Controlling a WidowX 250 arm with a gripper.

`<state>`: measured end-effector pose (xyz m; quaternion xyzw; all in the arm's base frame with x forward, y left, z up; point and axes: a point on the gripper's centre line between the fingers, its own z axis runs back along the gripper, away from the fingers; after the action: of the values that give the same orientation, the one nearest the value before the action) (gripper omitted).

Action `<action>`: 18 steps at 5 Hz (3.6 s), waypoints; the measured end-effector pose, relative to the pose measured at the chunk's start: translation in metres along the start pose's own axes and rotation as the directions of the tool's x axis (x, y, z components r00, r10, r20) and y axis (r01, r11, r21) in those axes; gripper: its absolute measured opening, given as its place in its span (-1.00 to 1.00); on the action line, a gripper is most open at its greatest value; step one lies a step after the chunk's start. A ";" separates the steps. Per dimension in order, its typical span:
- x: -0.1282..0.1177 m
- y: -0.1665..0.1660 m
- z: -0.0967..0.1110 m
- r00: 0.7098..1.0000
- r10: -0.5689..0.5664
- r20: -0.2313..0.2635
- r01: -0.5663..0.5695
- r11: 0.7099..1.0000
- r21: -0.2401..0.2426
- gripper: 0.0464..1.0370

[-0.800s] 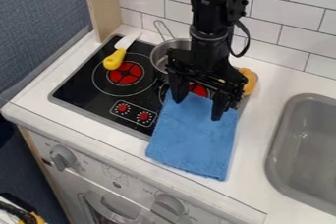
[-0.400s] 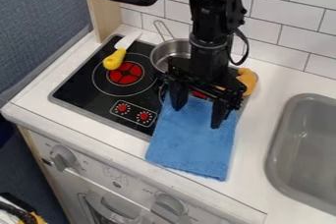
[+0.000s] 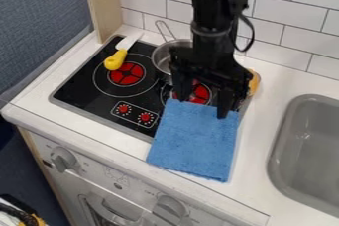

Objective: Move the silver saucepan to the bottom of the left burner

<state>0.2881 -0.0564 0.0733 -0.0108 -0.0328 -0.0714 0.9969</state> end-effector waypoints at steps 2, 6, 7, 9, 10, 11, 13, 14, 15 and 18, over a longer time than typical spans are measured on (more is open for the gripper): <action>0.007 0.009 -0.023 0.997 -0.064 -0.045 0.063 0.998 -0.021 0.92; 0.076 0.054 -0.022 1.000 -0.020 0.021 0.021 1.000 -0.020 0.92; 0.086 0.059 -0.036 1.000 -0.025 -0.009 0.025 1.000 0.002 0.82; 0.088 0.065 -0.060 0.998 -0.021 -0.068 0.023 0.999 0.029 -0.01; 0.087 0.066 -0.063 0.997 -0.019 -0.077 0.021 0.999 0.028 -0.56; 0.086 0.066 -0.062 0.997 -0.013 -0.076 0.016 1.000 0.027 -0.87; 0.063 0.065 0.007 0.997 0.065 0.051 -0.066 0.998 0.021 -0.94; 0.023 0.082 0.016 0.986 0.166 0.032 -0.167 0.986 0.022 -0.94; -0.028 0.115 0.002 0.945 0.325 -0.043 -0.323 0.945 0.054 -0.94; -0.065 0.155 -0.028 0.867 0.492 -0.079 -0.488 0.871 0.066 -0.94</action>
<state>0.2476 0.1050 0.0389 0.0067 0.0162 0.1839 0.9828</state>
